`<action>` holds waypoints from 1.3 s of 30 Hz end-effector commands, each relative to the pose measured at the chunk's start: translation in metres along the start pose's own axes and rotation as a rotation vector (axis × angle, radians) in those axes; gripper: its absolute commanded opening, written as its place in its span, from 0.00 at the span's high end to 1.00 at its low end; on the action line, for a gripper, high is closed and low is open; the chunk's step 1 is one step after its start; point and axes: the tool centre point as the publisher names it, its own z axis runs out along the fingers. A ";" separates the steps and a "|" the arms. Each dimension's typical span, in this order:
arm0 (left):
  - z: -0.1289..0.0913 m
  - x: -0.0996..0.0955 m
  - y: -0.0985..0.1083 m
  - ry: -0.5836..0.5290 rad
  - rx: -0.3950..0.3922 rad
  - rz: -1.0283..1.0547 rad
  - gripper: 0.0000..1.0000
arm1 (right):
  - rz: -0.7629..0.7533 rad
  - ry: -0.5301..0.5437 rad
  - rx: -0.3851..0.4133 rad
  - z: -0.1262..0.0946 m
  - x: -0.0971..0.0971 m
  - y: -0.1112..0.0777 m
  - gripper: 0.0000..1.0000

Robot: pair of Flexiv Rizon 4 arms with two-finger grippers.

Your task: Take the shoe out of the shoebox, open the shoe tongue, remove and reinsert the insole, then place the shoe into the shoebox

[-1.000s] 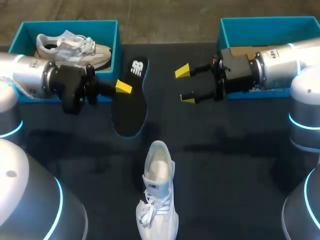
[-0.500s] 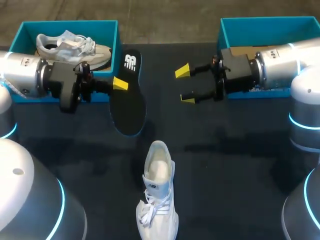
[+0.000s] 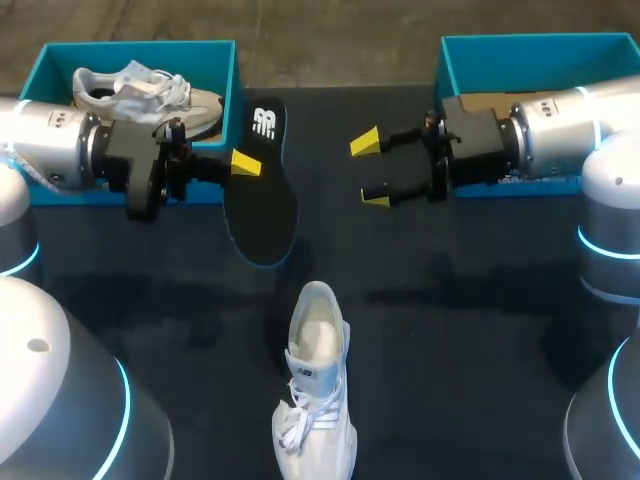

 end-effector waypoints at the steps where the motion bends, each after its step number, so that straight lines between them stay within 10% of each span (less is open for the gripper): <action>1: 0.001 0.001 0.000 0.000 0.000 0.001 1.00 | -0.025 0.003 -0.001 0.017 0.000 0.002 0.00; 23: 0.010 0.005 0.012 -0.010 -0.012 0.011 1.00 | -0.133 -0.012 0.052 0.063 0.004 0.012 0.00; 39: 0.020 0.008 0.024 -0.023 -0.053 0.001 1.00 | -0.213 -0.013 0.103 0.081 0.012 0.006 0.39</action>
